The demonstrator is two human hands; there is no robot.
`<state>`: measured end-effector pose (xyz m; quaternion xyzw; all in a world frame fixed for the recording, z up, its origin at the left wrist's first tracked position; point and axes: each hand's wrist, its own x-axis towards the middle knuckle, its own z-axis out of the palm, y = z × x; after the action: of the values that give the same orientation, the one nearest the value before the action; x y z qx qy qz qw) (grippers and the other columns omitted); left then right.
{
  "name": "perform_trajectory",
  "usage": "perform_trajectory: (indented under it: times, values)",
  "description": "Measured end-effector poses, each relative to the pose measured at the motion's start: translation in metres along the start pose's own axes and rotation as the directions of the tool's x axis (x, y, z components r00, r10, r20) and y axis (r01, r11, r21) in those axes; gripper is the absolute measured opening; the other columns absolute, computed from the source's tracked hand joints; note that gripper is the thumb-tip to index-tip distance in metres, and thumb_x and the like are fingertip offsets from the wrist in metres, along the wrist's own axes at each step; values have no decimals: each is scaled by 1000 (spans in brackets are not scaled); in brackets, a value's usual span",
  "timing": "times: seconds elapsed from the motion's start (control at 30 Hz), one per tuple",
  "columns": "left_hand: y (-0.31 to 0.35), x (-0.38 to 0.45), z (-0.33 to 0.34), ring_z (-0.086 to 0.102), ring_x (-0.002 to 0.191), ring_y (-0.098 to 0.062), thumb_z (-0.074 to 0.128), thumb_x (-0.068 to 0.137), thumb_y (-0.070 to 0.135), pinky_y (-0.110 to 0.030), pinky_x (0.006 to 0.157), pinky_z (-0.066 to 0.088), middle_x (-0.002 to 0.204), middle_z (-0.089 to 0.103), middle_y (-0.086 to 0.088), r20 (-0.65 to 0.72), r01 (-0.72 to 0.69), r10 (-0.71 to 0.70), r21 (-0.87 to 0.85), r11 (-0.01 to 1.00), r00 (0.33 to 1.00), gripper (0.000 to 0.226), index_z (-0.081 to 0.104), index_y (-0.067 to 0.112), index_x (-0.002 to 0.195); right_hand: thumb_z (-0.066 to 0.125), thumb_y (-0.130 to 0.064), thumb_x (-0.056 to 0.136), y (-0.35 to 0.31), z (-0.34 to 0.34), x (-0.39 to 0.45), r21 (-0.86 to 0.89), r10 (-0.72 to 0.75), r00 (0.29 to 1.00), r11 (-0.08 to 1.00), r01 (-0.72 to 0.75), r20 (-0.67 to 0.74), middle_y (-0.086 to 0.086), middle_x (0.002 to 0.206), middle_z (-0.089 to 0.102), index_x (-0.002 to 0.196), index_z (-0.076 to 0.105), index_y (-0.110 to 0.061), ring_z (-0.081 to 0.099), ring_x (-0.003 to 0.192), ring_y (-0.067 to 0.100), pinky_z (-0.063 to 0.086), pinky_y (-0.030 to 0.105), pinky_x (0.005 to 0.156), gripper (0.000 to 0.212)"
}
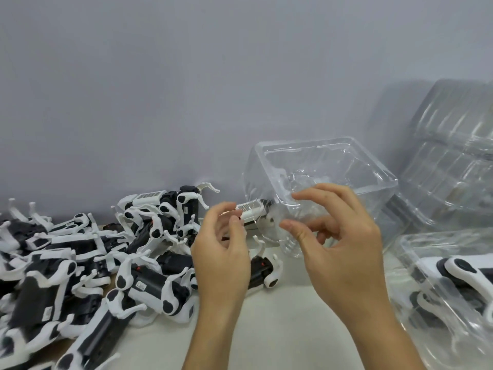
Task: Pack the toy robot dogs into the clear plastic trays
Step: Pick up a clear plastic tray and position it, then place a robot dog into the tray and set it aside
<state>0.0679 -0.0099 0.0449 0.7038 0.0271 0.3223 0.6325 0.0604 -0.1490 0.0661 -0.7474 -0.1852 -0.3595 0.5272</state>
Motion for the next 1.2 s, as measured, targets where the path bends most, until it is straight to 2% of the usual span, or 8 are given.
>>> perform_trajectory:
  times: [0.13,0.27,0.43,0.7,0.8,0.9,1.0,1.2]
  values:
    - [-2,-28,-13,69,93,-5,49,100,5,-36,82,56,92,73,13,-33,38,-38,6,999,999,28,65,28,95,82,-17,78,-12,3,-11,11,-1,1000,1000,1,-25,-11,108,56,104,69,-26,64,63,12,41,12,57,30]
    - [5,-40,-22,67,99,-11,46,92,18,-27,84,52,95,70,15,-34,-155,159,99,983,987,22,66,26,99,82,-16,79,-32,2,-18,32,-28,998,999,30,-60,-11,106,55,104,69,-23,64,62,11,40,13,53,29]
    - [7,-57,-38,64,103,-23,42,92,30,-42,83,52,104,69,6,11,-226,226,3,974,974,30,64,21,109,82,-20,79,-58,-4,-34,85,-41,996,995,47,-76,-11,105,57,104,68,-28,65,59,9,39,10,49,30]
    - [36,-58,-88,61,113,-21,40,95,38,-50,95,48,115,66,5,-64,-44,32,-186,982,997,28,62,32,111,81,-40,76,-91,-2,-72,-11,-142,985,990,144,94,-17,92,59,94,73,-23,45,40,3,28,4,49,26]
    - [51,-49,-111,64,110,-16,41,89,54,-42,91,50,118,68,8,160,126,-94,-204,971,983,37,64,38,114,80,-42,73,-99,-2,-92,-17,-45,961,998,52,273,-22,92,58,93,73,-27,48,50,-13,29,-1,52,26]
    - [55,-52,-120,60,110,2,52,82,63,-27,87,45,118,64,23,371,174,-170,23,984,913,42,57,49,121,82,-36,77,-105,-2,-104,-33,42,904,999,-31,425,-26,88,54,94,74,-26,51,57,-18,33,-1,52,21]
    - [49,-64,-116,53,108,12,67,91,40,-15,81,39,119,56,30,369,166,-210,146,975,906,33,53,51,119,76,-33,85,-109,-5,-103,-107,108,820,993,-57,561,-25,91,54,104,74,-29,52,63,-21,38,2,57,20]
    - [45,-67,-116,58,115,-6,73,77,33,-43,101,47,122,61,20,301,307,-309,54,950,902,44,63,56,112,72,-25,88,-118,-31,-88,95,262,719,905,-414,644,-24,100,69,108,66,-51,67,47,15,50,25,43,34]
